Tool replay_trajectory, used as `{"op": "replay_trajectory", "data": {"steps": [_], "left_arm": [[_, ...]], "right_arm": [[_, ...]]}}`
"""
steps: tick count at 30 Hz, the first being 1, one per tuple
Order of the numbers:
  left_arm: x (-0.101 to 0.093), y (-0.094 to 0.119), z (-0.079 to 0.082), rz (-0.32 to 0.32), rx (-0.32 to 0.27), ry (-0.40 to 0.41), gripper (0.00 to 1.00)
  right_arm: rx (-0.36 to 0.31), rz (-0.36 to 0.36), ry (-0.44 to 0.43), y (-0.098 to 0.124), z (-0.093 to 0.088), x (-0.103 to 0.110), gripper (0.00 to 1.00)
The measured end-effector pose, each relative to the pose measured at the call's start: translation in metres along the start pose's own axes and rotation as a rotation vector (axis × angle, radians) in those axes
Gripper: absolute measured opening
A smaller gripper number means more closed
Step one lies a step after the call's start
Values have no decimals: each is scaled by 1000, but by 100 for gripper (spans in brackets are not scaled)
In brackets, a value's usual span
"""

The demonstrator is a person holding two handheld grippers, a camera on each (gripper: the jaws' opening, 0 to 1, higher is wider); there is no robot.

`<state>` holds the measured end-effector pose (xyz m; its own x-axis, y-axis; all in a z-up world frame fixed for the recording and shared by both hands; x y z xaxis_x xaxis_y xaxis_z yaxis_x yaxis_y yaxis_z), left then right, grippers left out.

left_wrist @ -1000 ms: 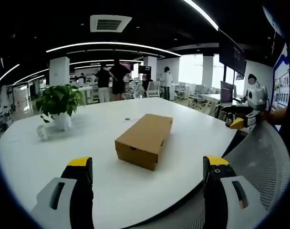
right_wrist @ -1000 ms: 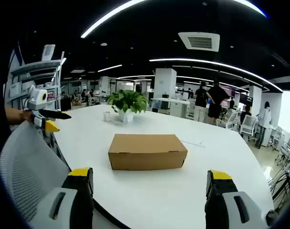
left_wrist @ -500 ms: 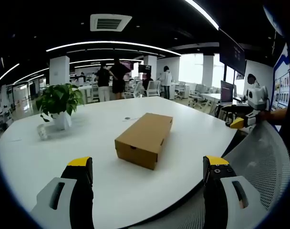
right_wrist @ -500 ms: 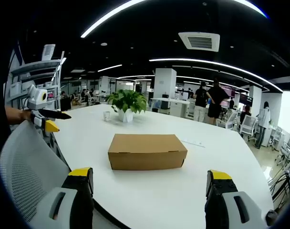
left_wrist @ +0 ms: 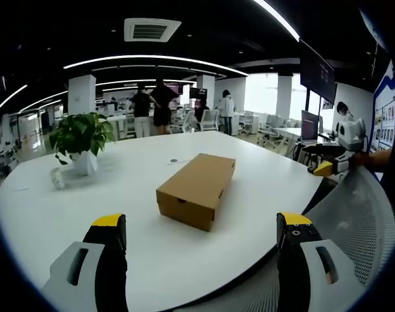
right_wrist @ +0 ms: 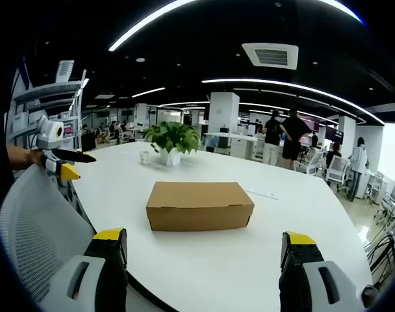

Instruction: Operate the shoe box by opening the lid, removing the specified soft item, and placing it in the target area until the item is outside and the box remains undamaged.

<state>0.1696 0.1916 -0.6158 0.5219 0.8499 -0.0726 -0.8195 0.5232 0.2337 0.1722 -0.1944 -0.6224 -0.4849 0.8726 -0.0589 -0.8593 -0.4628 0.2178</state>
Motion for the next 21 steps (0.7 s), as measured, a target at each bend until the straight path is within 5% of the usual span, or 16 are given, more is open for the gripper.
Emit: {"op": "replay_trajectory", "data": {"steps": [21], "left_arm": [[0,0,3,18,3,6,100]], "right_arm": [[14,-4,-2,0,0,-1,99]]}}
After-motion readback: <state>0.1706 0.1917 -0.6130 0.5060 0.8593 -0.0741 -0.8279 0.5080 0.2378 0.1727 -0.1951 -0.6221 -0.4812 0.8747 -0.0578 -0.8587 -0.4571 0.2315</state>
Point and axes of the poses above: the point that each gripper's makers call its tool centre point, and the gripper's own axes: y roughly backward along the fingers, x roughly to its left, z roughly out of its top, the point moved 9 cm from there along y, roughly backward along the fingers, and after that the axes turned 7 degrees about -x, right-handed, at the moved point
